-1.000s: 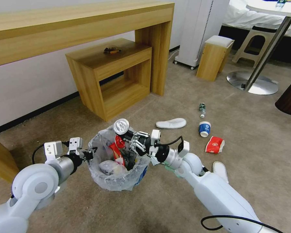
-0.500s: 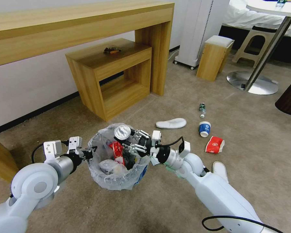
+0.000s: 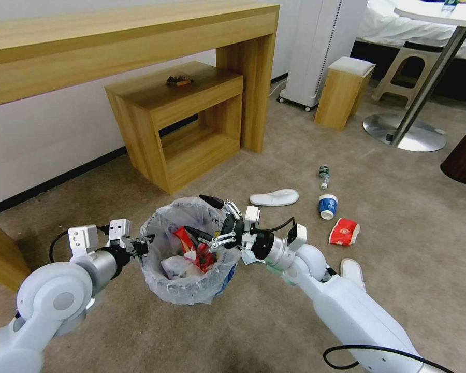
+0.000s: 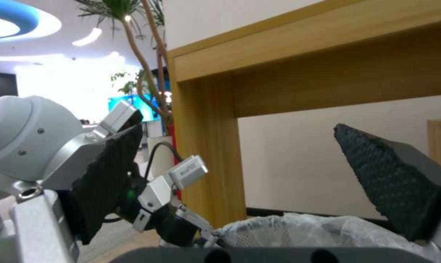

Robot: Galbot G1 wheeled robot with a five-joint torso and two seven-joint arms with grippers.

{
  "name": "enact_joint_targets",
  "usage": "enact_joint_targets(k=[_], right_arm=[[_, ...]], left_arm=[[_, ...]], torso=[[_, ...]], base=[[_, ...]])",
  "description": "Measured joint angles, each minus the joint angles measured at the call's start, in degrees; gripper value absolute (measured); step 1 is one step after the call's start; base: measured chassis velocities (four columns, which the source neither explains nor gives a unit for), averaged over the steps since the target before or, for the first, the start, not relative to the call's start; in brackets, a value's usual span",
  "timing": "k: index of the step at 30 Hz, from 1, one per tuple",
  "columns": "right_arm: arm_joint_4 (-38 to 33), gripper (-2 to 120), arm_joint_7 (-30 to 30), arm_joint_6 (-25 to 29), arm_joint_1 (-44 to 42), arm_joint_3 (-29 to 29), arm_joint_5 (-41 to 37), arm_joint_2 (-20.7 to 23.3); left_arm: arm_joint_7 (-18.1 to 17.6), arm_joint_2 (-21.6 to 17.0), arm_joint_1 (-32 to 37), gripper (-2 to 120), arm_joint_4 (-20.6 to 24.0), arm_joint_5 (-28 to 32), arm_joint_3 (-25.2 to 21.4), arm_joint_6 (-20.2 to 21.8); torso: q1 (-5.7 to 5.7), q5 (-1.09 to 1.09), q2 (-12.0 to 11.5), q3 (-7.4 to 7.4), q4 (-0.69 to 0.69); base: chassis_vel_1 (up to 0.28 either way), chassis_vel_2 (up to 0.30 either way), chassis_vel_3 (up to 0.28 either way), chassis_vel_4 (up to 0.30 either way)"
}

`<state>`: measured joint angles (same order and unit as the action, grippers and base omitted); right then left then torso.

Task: Pick up the trash bin and place the garbage on the floor into it.

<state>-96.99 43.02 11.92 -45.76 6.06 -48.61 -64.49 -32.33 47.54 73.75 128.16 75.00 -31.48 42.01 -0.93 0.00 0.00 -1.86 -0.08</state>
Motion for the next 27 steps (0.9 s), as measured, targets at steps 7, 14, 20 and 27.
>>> enact_joint_targets(k=[7,14,20,27], right_arm=[[-0.5,100,-1.3,0.0,-0.4,-0.2,0.0,0.3],[-2.9,100,-12.4,-0.5,-1.2,-3.1,-1.1,-0.2],[-4.1,100,-20.2,-1.8,-3.2,-7.7,1.5,1.3],[-5.0,100,-29.2,-4.0,-8.1,-14.0,8.9,3.9]], left_arm=[[-0.1,0.1,0.3,0,0.4,0.0,-0.4,0.0],[-2.0,0.4,1.5,0,0.5,0.0,-2.8,-0.2],[-5.2,0.1,2.6,0,0.8,1.2,-5.7,-0.4],[-8.4,1.0,3.4,0,0.3,0.9,-8.4,-0.5]], torso=[[0.0,0.0,0.0,0.0,0.0],[0.0,-0.01,0.0,0.0,0.0],[0.0,0.0,0.0,0.0,0.0],[0.0,0.01,0.0,0.0,0.0]], base=[[0.0,0.0,0.0,0.0],[0.0,0.0,0.0,0.0],[0.0,0.0,0.0,0.0],[0.0,0.0,0.0,0.0]])
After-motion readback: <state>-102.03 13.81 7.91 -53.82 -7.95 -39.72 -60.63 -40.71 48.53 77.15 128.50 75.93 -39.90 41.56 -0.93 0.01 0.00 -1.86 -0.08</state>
